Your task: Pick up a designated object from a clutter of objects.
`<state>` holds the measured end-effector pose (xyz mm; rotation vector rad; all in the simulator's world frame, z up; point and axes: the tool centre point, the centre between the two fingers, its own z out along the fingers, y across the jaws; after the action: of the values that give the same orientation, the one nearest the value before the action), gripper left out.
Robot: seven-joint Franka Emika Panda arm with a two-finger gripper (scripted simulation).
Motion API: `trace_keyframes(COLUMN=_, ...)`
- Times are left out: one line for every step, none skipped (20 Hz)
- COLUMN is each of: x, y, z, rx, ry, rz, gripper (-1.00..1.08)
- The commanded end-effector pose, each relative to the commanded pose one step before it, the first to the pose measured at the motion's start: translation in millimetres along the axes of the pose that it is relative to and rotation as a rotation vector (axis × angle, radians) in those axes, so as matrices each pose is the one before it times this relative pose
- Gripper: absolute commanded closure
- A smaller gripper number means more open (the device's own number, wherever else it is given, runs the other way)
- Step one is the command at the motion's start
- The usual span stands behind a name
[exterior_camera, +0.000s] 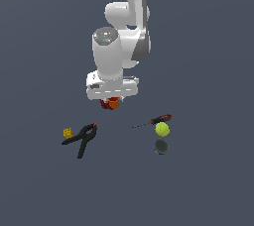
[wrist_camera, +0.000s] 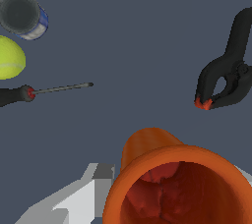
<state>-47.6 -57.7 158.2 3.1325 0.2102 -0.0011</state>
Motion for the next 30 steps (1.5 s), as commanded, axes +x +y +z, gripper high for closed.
trace_keyframes(x=4.48, y=-20.77, z=-24.23, rx=-0.001, ry=0.00042, rz=0.00032, gripper=1.08)
trace_keyframes(x=1.99, y=-8.25, z=-9.49, rx=0.0, ry=0.0, rz=0.0, gripper=1.08)
trace_keyframes(x=2.13, y=-8.55, z=-9.34, rx=-0.00033, ry=-0.00038, rz=-0.00047, gripper=1.08)
trace_keyframes(x=2.04, y=-8.26, z=-9.51, rx=0.0, ry=0.0, rz=0.0, gripper=1.08)
trace_keyframes(x=2.07, y=-8.26, z=-9.51, rx=0.0, ry=0.0, rz=0.0, gripper=1.08)
trace_keyframes(x=2.1, y=-8.26, z=-9.52, rx=0.0, ry=0.0, rz=0.0, gripper=1.08)
trace_keyframes(x=2.12, y=-8.23, z=-9.48, rx=0.0, ry=0.0, rz=0.0, gripper=1.08)
trace_keyframes(x=2.14, y=-8.16, z=-9.4, rx=0.0, ry=0.0, rz=0.0, gripper=1.08)
trace_keyframes(x=2.21, y=-8.19, z=-9.23, rx=0.0005, ry=-0.00013, rz=-0.00046, gripper=1.08)
trace_keyframes(x=2.18, y=-8.01, z=-9.22, rx=0.0, ry=0.0, rz=0.0, gripper=1.08)
trace_keyframes(x=2.21, y=-7.91, z=-9.11, rx=0.0, ry=0.0, rz=0.0, gripper=1.08)
trace_keyframes(x=2.2, y=-7.64, z=-9.0, rx=0.00068, ry=0.00009, rz=-0.00006, gripper=1.08)
trace_keyframes(x=2.24, y=-7.64, z=-8.78, rx=0.0, ry=0.0, rz=0.0, gripper=1.08)
trace_keyframes(x=2.22, y=-7.36, z=-8.46, rx=0.0, ry=0.0, rz=0.0, gripper=1.08)
trace_keyframes(x=2.14, y=-6.96, z=-7.99, rx=0.0, ry=0.0, rz=0.0, gripper=1.08)
trace_keyframes(x=2.01, y=-6.22, z=-7.6, rx=0.00061, ry=0.00018, rz=0.00026, gripper=1.08)
trace_keyframes(x=1.99, y=-6.13, z=-7.02, rx=0.0, ry=0.0, rz=0.0, gripper=1.08)
trace_keyframes(x=1.92, y=-5.71, z=-6.54, rx=0.0, ry=0.0, rz=0.0, gripper=1.08)
trace_keyframes(x=1.78, y=-4.92, z=-6.17, rx=0.00056, ry=0.0002, rz=0.00036, gripper=1.08)
trace_keyframes(x=1.75, y=-4.87, z=-5.56, rx=0.0, ry=0.0, rz=0.0, gripper=1.08)
trace_keyframes(x=1.64, y=-4.45, z=-5.08, rx=0.0, ry=0.0, rz=0.0, gripper=1.08)
trace_keyframes(x=1.46, y=-3.63, z=-4.72, rx=0.0005, ry=0.0002, rz=0.00043, gripper=1.08)
trace_keyframes(x=1.39, y=-3.6, z=-4.1, rx=0.0, ry=0.0, rz=0.0, gripper=1.08)
trace_keyframes(x=1.26, y=-3.17, z=-3.61, rx=0.0, ry=0.0, rz=0.0, gripper=1.08)
trace_keyframes(x=1.14, y=-2.75, z=-3.13, rx=0.0, ry=0.0, rz=0.0, gripper=1.08)
trace_keyframes(x=1.02, y=-2.35, z=-2.67, rx=0.0, ry=0.0, rz=0.0, gripper=1.08)
trace_keyframes(x=0.83, y=-1.36, z=-2.43, rx=0.00064, ry=0.0003, rz=0.00068, gripper=1.08)
trace_keyframes(x=0.78, y=-1.6, z=-1.83, rx=0.0, ry=0.0, rz=0.0, gripper=1.08)
trace_keyframes(x=0.65, y=-1.25, z=-1.44, rx=0.0, ry=0.0, rz=0.0, gripper=1.08)
trace_keyframes(x=0.52, y=-0.93, z=-1.08, rx=0.0, ry=0.0, rz=0.0, gripper=1.08)
